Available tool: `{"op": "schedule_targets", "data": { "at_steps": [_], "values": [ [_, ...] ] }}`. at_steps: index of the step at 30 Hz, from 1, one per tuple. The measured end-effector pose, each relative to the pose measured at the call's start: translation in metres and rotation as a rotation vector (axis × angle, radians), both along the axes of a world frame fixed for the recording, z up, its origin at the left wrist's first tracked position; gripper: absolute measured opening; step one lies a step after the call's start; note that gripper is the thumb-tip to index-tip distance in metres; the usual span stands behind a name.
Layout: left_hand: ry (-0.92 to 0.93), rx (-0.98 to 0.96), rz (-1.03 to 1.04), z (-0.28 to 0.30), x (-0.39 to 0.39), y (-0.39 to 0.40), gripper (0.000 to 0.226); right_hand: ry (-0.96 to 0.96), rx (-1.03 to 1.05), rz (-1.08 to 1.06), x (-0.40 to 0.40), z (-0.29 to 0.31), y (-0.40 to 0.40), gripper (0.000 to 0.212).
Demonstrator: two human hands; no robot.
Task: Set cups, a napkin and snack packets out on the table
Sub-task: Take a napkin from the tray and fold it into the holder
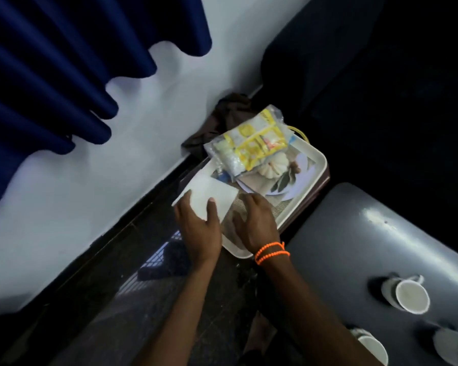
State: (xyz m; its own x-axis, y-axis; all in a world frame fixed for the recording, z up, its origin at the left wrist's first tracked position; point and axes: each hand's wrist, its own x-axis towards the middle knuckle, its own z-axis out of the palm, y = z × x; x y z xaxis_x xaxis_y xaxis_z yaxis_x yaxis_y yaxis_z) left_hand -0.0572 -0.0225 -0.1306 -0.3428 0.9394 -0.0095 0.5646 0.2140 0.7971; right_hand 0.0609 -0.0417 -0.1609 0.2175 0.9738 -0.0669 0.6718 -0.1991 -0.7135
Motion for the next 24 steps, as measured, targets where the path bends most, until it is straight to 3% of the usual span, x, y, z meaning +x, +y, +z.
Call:
{"op": "schedule_targets", "data": {
  "at_steps": [4,9,14,17,21,24],
  "values": [
    [-0.119,-0.164,0.280,-0.020,-0.037,0.017,0.073,-0.082,-0.065,0.024,-0.031,-0.013,0.043,0.053],
    [-0.356,-0.360,0.267,-0.037,-0.045,0.027,0.059,-0.196,-0.141,-0.050,-0.042,-0.031,0.066,0.060],
    [-0.208,-0.335,0.291,-0.041,-0.042,0.030,0.035,-0.219,-0.154,-0.015,-0.044,-0.037,0.074,0.069],
    [-0.119,-0.269,0.241,-0.040,-0.044,0.028,0.021,-0.208,-0.201,0.049,-0.044,-0.037,0.075,0.064],
    [-0.054,-0.152,0.081,-0.032,-0.040,0.020,0.023,-0.054,-0.182,-0.006,-0.037,-0.035,0.067,0.040],
    [-0.051,-0.016,0.034,-0.022,-0.030,0.019,0.023,0.249,-0.102,-0.133,-0.019,-0.026,0.057,0.028]
  ]
}}
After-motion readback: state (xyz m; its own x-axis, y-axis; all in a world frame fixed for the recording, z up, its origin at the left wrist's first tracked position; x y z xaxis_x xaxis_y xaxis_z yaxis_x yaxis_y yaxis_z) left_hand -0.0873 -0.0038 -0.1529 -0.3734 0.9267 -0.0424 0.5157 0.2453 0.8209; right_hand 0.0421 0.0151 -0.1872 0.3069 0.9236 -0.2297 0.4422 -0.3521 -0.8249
